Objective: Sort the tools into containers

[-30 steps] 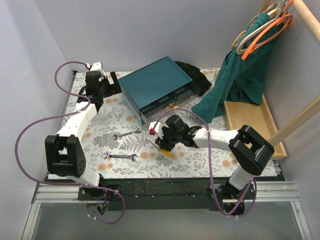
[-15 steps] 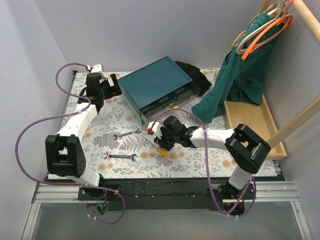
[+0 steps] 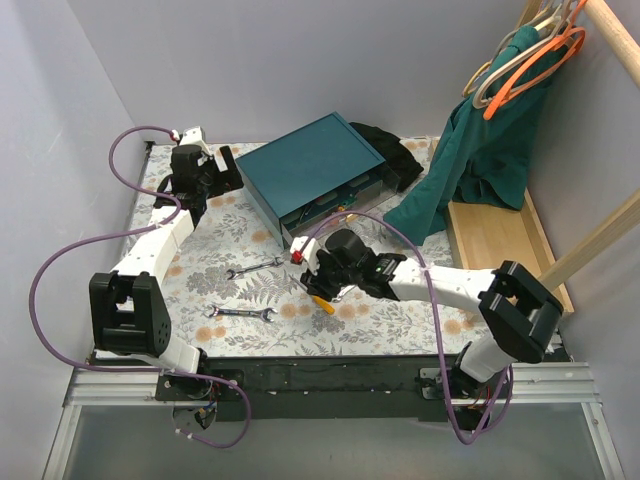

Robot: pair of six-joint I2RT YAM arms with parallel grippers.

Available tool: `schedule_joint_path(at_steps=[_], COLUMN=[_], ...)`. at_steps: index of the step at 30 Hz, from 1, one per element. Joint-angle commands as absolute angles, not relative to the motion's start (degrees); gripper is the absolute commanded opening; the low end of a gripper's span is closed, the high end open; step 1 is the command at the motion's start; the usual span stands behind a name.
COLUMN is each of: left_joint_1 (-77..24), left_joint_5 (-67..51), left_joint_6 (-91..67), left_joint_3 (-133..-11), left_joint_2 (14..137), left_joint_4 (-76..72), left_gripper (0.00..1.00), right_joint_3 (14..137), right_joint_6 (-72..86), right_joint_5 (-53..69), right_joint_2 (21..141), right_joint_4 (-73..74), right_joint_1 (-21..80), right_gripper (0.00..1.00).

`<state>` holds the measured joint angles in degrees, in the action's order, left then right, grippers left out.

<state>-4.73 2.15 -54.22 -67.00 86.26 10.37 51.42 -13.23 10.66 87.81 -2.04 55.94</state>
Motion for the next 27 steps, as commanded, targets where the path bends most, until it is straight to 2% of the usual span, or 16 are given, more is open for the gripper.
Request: schedule_joint_path(at_steps=[1,8,11,14,15,17,18,23,27], left_joint_1=[-4.9,-4.8,-4.9,-4.9,-4.8,-4.8,-4.8,-4.8,-4.9], left_joint_5=[2.6,3.7,4.0,4.0,3.9,3.8,3.8,2.3,0.1], left_joint_6=[-54.4,-53.8,-53.8,-53.8,-53.8,-53.5,-53.4,-53.3,-53.3], left_joint_3=[-67.2,-65.7,-64.9,-64.3,-64.3,-64.6,-64.9,-67.3,-70.0], left_joint_2=[82.4,80.4,79.8,79.5,79.5,79.5,79.6,81.4,83.8], left_joint_4=[10.3,10.5,10.5,10.5,10.5,10.5,10.5,10.4,10.0], left_gripper=[0.98,0.98,0.98,0.98,0.98,0.98,0.98,0.98,0.98], right_joint_3=[51.4,53.3,52.6,52.2,52.1,52.4,53.1,58.5,68.2], right_joint_6=[-11.7,-13.2,-13.6,-15.1,-15.6,-16.7,-19.3,-27.8,-42.9], right_joint_5=[9.3,4.9,4.5,5.0,5.4,7.7,9.7,25.7,36.2], right_joint_2=[91.2,97.2,97.6,97.0,96.8,95.0,94.2,84.9,78.7], right_joint_4=[-4.2,-3.4,-3.0,-1.9,-0.7,-0.1,4.9,19.7,31.7], right_joint_1=[57.0,58.7,59.5,60.2,60.2,60.0,59.7,51.8,44.3], right_gripper=[0.50,0.46,0.41,0.21,0.12,0.05,0.01,0.01,0.01])
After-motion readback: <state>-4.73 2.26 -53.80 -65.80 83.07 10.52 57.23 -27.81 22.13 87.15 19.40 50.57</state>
